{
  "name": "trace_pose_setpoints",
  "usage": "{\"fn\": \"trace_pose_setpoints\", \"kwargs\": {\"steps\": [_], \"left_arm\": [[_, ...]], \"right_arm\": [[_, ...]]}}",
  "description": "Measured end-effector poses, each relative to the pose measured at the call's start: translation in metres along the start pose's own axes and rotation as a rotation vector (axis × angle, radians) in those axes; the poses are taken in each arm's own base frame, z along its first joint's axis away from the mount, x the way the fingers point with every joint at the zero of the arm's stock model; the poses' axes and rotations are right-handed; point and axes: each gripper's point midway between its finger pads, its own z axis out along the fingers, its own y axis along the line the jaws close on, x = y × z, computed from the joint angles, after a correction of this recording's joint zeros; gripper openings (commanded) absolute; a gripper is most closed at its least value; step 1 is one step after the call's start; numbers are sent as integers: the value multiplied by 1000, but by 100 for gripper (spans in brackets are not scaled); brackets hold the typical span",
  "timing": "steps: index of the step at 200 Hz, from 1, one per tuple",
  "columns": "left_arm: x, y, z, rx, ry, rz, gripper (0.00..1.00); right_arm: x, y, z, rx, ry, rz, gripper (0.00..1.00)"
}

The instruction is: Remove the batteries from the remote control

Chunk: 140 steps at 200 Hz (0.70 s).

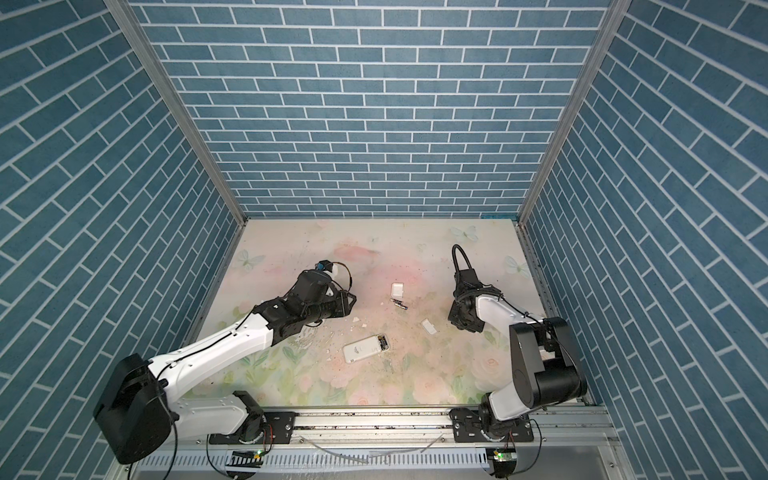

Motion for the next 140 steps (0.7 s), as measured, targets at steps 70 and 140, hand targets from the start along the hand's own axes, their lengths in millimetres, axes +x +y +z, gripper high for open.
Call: {"fn": "trace_pose_setpoints", "kwargs": {"steps": [70,140], "left_arm": [[-25,-52,32,205,4,16,47],[-42,-94,44,409,-43,-60,47]], "right_arm": [[-10,104,-122,-361,-179,-328,0],[36,147,-151,-542,-117,-515,0]]}}
